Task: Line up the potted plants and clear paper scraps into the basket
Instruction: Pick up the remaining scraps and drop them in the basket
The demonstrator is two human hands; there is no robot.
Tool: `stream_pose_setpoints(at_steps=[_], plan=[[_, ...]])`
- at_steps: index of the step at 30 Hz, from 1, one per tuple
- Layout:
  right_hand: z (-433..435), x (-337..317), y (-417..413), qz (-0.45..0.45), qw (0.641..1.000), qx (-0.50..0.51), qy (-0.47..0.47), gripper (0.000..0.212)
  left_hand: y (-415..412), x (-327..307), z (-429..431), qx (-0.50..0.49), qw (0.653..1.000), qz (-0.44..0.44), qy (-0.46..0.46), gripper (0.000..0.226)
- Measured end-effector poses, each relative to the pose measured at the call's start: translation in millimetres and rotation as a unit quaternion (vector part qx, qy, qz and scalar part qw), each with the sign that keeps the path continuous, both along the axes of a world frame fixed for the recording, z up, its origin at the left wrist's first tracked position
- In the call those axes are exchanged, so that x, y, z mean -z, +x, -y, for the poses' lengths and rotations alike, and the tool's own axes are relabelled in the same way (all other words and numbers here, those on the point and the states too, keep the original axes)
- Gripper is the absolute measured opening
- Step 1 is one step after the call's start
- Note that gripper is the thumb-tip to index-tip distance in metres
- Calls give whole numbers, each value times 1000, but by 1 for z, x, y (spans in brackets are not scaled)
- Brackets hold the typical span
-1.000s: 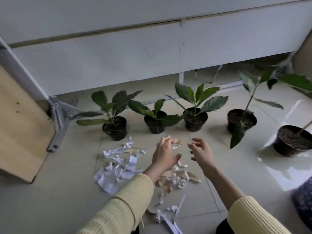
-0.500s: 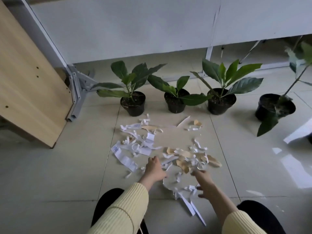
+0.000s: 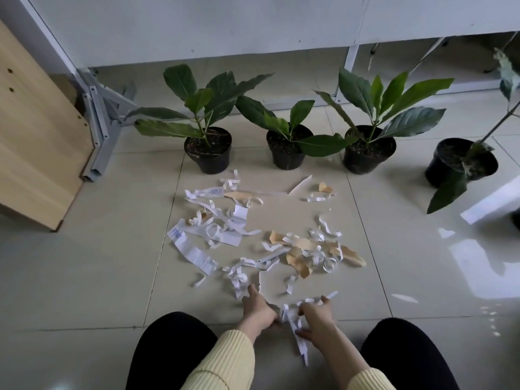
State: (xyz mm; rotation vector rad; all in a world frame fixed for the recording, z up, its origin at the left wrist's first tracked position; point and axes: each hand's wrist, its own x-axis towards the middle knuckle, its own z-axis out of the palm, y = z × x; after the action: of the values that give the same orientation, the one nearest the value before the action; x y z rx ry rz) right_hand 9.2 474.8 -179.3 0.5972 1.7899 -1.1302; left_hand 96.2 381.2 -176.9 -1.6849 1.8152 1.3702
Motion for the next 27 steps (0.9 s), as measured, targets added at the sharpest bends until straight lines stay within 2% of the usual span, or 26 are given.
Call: stream_pose_setpoints(at_steps=[4, 8, 11, 13, 15, 18, 21, 24, 27], plan=[[24, 1, -9, -8, 999, 4, -39, 72, -19, -2, 15, -36, 999, -26, 3, 84], [49, -5, -29, -36, 992, 18, -117, 53, -35, -4, 35, -29, 999, -9, -16, 83], [63, -12, -47, -54, 979, 6, -198, 27, -52, -5, 46, -50, 998, -29, -12, 82], [70, -17, -61, -56, 970, -9, -236, 23, -62, -6, 51, -60, 997, -43, -6, 82], [75, -19, -74, -58, 971, -33, -228, 29, -72, -8, 56, -66, 996, -63, 9, 84], [79, -16, -93, -47, 976, -36, -207, 41, -83, -9, 64, -38, 996, -75, 24, 100], [79, -16, -112, -62, 974, -74, -204, 38, -89, -5, 71, -12, 994, -98, 39, 104], [77, -14, -129, -56, 980, -83, -170, 53, -95, -1, 79, -27, 995, -90, 17, 86], [72, -16, -145, -80, 985, -85, -127, 37, -101, -1, 88, -64, 994, -50, -72, 66]])
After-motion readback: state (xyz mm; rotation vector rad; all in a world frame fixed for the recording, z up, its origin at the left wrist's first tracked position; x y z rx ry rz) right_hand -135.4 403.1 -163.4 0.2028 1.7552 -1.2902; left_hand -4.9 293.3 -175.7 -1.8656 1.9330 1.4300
